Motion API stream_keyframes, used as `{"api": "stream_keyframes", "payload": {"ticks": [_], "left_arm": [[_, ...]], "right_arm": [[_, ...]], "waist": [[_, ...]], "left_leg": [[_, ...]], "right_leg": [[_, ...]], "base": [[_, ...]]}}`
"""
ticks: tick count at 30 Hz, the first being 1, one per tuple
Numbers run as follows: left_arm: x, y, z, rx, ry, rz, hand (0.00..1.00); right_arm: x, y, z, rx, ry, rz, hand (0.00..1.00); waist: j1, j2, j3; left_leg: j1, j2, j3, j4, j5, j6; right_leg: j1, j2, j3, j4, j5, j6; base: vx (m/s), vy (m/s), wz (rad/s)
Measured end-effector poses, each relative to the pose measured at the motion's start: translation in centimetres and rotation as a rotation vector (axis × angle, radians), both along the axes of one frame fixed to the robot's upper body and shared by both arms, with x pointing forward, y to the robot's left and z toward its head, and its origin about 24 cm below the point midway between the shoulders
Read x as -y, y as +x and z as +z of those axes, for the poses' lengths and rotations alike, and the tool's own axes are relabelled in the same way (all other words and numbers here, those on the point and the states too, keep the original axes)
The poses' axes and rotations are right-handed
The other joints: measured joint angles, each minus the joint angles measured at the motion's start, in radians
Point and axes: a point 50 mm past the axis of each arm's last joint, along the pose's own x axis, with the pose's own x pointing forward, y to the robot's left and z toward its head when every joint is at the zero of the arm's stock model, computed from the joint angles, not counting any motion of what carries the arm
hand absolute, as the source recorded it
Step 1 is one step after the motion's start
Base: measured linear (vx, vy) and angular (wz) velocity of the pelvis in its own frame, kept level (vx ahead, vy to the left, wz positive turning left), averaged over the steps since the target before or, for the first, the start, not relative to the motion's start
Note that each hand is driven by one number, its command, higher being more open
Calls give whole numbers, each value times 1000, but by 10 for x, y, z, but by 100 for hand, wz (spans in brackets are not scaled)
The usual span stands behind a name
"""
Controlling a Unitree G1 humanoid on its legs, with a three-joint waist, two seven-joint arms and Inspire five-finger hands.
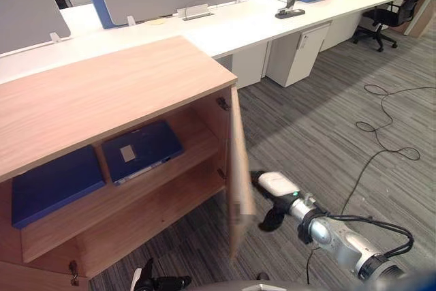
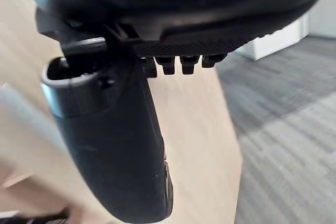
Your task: Walk over to the cabinet, pick up the folder, carry it to the office cabinet, place the folder inside the office cabinet, then close the office cabinet door
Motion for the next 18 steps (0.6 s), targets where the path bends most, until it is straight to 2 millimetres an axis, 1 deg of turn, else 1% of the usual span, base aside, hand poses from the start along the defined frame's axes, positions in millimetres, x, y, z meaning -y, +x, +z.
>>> {"api": "stream_keyframes", "payload": {"ticks": [1,2,4,5,7,10,12,13,14,15,16,17,18], "left_arm": [[0,1,0,1,0,-1,100],[0,3,0,3,-1,-1,100],[1,6,0,7,-4,-2,100],[2,7,-1,5,-6,-3,100],[3,9,-1,6,-9,-4,100],[5,9,-1,11,-14,3,100],[9,8,-2,13,-18,16,100],[12,6,-3,11,-22,26,100],[16,4,-4,8,-31,34,100],[21,2,-4,8,-48,49,100],[21,1,-4,8,-50,54,100],[20,0,-4,12,-48,54,100],[20,1,-3,20,-47,49,100]], "right_arm": [[-10,-11,-7,-52,5,60,100],[-16,-18,-11,-87,7,94,100],[-26,-26,-18,-134,17,116,100],[-29,-25,-22,-149,22,96,100],[-29,-25,-29,-179,22,51,100],[-28,-27,-45,-248,7,-26,100],[-21,-30,-64,-325,-25,-123,100],[-15,-33,-72,-360,-49,-174,100],[-9,-37,-82,-402,-74,-237,100],[1,-43,-91,-439,-111,-296,100],[5,-47,-95,-458,-131,-317,100],[15,-58,-101,-495,-159,-369,100],[26,-69,-107,-528,-165,-442,100]], "waist": [[1,-1,0],[2,0,1],[7,2,2],[11,4,3],[20,7,3],[33,18,7],[52,36,13],[59,46,10],[76,63,15],[86,72,22],[90,68,26],[99,65,27],[101,63,28]], "left_leg": [[0,1,1,4,-2,-1],[-1,1,1,6,-3,0],[-2,2,-1,11,-4,1],[-3,2,-6,14,-4,2],[-12,1,-22,17,-4,2],[-39,-2,-82,32,-2,4],[-53,-12,-147,36,2,10],[-67,-20,-182,45,2,12],[-76,-34,-224,57,0,17],[-86,-61,-281,76,-5,26],[-93,-79,-313,88,-8,32],[-109,-126,-387,113,-12,39],[-134,-175,-475,139,-13,53]], "right_leg": [[0,1,1,0,0,0],[1,1,2,1,0,0],[3,0,1,1,0,0],[5,-1,-3,1,0,0],[9,-4,-18,0,-1,0],[27,-15,-73,0,-12,5],[56,-31,-135,6,-36,10],[62,-43,-166,25,-53,18],[62,-68,-205,81,-90,25],[62,-112,-252,176,-145,41],[61,-141,-277,227,-176,48],[72,-204,-331,315,-228,65],[95,-256,-367,378,-259,70]], "base": [[-31,-3,-5],[-33,-3,-2],[-50,1,2],[-65,-3,7],[-66,-8,24],[-43,-11,54],[-21,-10,92],[1,24,105],[24,70,130],[32,88,129],[34,99,162],[28,84,198],[17,76,212]]}}
